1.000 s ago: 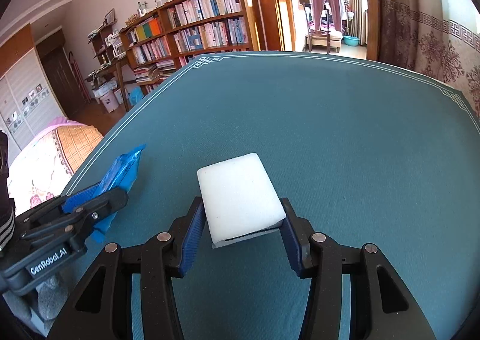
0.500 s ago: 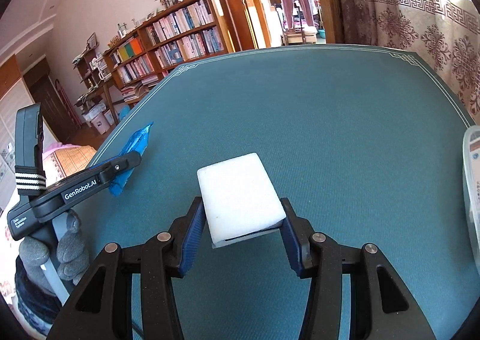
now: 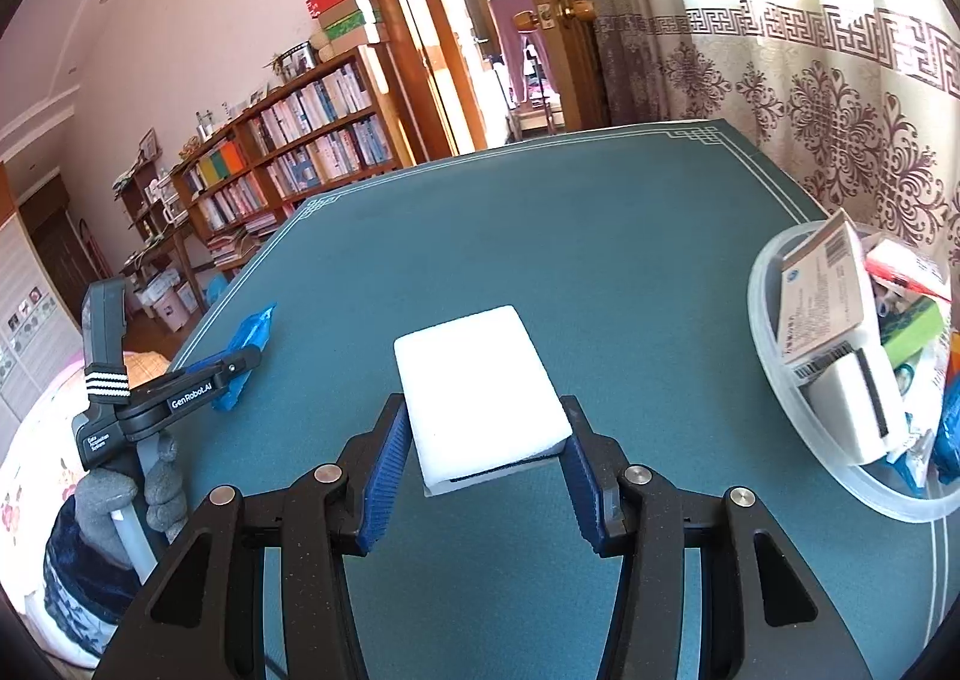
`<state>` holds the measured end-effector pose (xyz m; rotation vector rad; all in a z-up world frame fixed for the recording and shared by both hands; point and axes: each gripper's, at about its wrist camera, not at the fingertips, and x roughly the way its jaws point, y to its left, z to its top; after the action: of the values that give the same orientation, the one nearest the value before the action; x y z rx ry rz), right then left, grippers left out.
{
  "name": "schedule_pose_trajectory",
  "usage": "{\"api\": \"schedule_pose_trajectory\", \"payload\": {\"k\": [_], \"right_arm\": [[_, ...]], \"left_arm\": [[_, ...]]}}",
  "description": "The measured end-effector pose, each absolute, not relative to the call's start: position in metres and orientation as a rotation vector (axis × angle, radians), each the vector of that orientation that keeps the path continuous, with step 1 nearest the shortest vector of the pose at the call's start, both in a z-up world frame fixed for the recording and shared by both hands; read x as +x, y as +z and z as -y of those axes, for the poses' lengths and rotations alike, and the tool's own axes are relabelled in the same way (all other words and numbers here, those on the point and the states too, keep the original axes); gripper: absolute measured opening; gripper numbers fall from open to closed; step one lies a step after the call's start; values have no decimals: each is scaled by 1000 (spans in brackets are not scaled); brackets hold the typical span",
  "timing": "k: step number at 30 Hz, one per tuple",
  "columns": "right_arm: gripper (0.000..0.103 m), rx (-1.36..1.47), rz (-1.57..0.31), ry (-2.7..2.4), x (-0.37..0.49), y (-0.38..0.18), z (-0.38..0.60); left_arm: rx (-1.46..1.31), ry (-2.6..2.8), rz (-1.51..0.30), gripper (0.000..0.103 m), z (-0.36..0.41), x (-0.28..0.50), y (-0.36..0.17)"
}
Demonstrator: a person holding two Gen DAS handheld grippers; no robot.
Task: Organize objects
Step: 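Carry the white block into the bowl and open the right tool while the left holds the pack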
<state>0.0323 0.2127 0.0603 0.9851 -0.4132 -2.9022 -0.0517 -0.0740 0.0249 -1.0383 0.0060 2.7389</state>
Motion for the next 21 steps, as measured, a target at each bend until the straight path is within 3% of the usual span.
{"api": "schedule_pose_trajectory", "payload": {"k": [13, 21], "right_arm": [[50, 978, 484, -3141, 89, 74, -307], [50, 1034, 357, -3355, 82, 88, -362]], "left_arm": [[-1069, 2699, -29, 44, 62, -39, 28], [-1008, 2628, -85, 44, 32, -14, 45]]}}
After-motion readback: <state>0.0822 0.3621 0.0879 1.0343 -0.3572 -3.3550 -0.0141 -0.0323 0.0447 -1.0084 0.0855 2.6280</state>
